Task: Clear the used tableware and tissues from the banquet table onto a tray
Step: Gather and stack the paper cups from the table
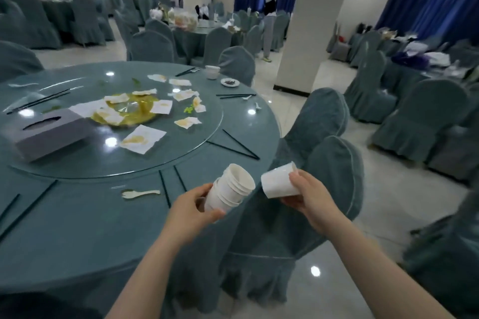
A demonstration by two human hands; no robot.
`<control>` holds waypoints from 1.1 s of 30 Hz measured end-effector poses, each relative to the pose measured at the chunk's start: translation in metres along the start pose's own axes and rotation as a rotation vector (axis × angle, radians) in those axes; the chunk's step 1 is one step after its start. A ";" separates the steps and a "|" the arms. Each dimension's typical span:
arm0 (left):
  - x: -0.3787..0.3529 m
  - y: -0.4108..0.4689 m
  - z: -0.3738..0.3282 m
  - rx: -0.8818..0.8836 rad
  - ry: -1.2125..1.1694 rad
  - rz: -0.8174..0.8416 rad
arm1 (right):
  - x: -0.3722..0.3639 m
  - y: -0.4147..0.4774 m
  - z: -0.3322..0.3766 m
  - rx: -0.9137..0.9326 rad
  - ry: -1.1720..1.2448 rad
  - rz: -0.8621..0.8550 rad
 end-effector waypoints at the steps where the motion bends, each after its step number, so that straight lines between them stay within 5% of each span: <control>1: -0.022 0.002 -0.010 -0.016 0.004 0.021 | 0.022 -0.007 0.004 0.025 -0.070 -0.005; 19: -0.355 0.025 -0.154 -0.220 0.102 0.358 | 0.343 -0.096 0.015 0.084 -0.316 -0.084; 33: -0.515 0.208 -0.220 -0.292 0.112 0.422 | 0.515 0.041 0.068 0.026 -0.432 -0.088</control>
Point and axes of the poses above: each hand's wrist, its own y-axis towards the middle knuckle, its own x-axis out of the back of the hand, z = x × y, the point moved 3 cm from there along y, towards the middle knuckle, and after that the axes turned 6 degrees about -x, right-handed, at the moved point
